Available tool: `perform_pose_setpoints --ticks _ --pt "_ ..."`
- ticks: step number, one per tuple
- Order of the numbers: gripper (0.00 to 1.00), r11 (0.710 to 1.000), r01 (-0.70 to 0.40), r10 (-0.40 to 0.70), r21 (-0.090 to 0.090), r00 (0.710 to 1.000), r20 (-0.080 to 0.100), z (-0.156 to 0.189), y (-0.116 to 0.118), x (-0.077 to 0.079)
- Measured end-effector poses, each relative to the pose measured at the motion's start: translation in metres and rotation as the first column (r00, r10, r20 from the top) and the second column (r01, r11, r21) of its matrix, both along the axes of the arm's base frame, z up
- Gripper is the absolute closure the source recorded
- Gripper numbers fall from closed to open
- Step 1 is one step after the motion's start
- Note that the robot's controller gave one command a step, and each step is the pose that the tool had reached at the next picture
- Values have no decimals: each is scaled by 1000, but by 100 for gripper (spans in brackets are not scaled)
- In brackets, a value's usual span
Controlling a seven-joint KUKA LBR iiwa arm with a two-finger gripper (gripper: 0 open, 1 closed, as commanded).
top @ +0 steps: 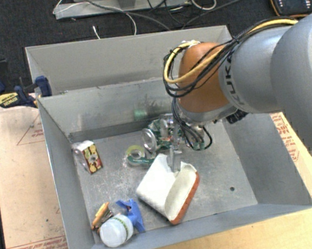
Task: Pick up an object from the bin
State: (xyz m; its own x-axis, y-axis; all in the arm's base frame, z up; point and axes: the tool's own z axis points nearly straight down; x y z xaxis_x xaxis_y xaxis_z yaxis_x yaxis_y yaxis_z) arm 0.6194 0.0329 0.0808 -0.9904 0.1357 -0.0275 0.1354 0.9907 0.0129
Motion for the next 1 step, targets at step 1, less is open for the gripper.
perform_pose_setpoints --ticks 1 --pt "0 994 -113 113 -2 993 24 -4 -84 2"
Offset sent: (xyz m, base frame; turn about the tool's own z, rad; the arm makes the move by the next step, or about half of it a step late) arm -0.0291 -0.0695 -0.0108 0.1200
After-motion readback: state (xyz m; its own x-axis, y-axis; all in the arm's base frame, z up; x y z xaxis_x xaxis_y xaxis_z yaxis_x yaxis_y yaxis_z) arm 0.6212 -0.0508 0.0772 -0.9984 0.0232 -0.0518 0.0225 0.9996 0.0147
